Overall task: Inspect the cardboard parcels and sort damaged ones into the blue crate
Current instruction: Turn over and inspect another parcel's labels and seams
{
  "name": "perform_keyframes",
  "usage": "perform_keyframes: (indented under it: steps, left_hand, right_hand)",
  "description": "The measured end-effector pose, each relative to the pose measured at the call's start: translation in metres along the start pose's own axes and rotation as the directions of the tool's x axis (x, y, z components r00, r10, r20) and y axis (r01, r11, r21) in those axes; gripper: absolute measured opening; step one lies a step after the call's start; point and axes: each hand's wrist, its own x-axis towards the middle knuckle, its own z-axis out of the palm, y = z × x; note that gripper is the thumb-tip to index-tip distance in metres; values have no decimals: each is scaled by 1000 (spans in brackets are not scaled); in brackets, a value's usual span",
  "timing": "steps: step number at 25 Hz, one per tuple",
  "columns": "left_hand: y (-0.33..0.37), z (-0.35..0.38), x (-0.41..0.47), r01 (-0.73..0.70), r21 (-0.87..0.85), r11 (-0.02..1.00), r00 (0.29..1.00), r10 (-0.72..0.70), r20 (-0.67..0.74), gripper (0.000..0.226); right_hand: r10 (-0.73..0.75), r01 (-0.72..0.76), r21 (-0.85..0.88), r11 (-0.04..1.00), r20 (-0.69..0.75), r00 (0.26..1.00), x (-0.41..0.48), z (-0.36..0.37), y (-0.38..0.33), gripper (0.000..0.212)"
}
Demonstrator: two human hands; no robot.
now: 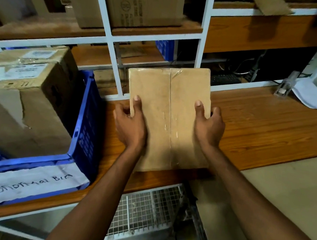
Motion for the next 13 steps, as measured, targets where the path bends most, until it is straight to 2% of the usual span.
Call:
perform_keyframes:
  steps: [3, 4, 7, 11, 13]
  left_hand:
    - [4, -1, -8, -75, 100, 992, 994, 83, -77, 40]
    - [2, 0, -11, -94, 113, 989, 991, 104, -79, 39]
    - [-7, 2, -18, -133, 154, 979, 991, 134, 2, 49]
    - [-10, 5, -14, -166, 205, 965, 986, 157, 61, 60]
    - [-12, 4, -15, -206, 237, 950, 972, 169, 166, 80]
  right_hand:
    - [-76, 66, -104, 992, -101, 992, -8, 13, -1, 54]
    - [-83, 71, -118, 990, -95, 992, -8, 14, 1, 55]
    - [-86, 98, -173, 980, 77, 993, -13, 10, 7, 68]
    - [-69, 95, -243, 965, 111, 991, -6, 9, 2, 82]
    - [-8, 82, -284, 955, 253, 967, -1, 7, -1, 97]
